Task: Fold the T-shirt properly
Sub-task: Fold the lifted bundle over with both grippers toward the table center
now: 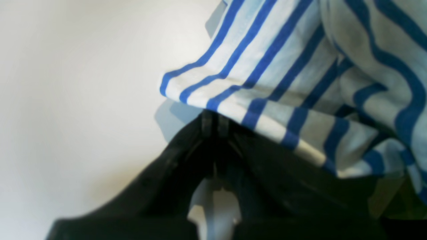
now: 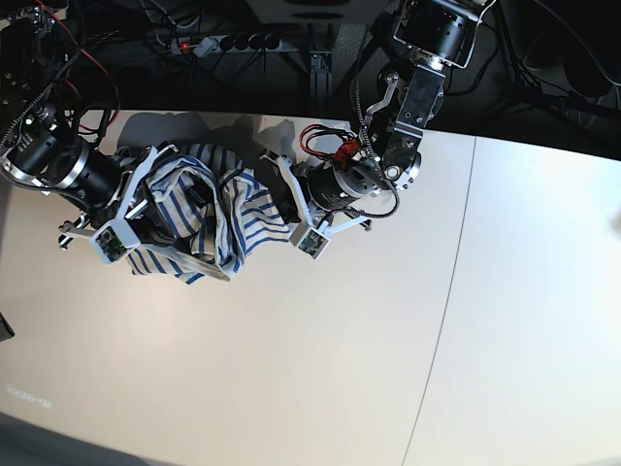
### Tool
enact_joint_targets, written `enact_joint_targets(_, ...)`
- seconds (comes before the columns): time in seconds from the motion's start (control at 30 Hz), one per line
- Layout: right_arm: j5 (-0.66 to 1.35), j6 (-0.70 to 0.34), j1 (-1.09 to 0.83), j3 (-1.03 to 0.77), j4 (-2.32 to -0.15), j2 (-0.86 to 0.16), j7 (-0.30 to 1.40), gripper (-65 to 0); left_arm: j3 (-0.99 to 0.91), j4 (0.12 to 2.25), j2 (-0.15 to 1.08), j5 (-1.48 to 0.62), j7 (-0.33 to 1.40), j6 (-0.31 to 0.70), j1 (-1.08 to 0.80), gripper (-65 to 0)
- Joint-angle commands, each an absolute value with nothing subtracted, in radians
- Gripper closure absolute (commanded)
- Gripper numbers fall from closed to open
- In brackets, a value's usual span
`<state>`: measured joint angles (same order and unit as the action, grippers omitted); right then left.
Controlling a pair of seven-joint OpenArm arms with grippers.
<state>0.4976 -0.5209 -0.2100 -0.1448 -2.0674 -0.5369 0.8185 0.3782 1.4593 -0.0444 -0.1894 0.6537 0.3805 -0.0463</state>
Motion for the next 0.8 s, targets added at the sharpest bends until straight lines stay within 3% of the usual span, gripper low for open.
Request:
enact_joint_targets(0.0,0.505,-0.58,-0.218,-0.151,-2.067,-0.549,0.809,0.0,0.378,1.472,-0.047,-0.18,0.663,0.394,-0.036,0.0)
enact_joint_targets(0.37,0.679,-0.584,-0.336,-0.148,-1.971,-0.515,0.812,0.0,0.378,1.472,-0.047,-0.179,0.662,0.394,-0.033,0.0)
enact_joint_targets(0.77,0.73,-0.588,-0.278,-0.079,-1.974,-0.451,0.803,0.0,0.313,1.553,-0.046,-0.176,0.68,0.397,-0.031,0.0)
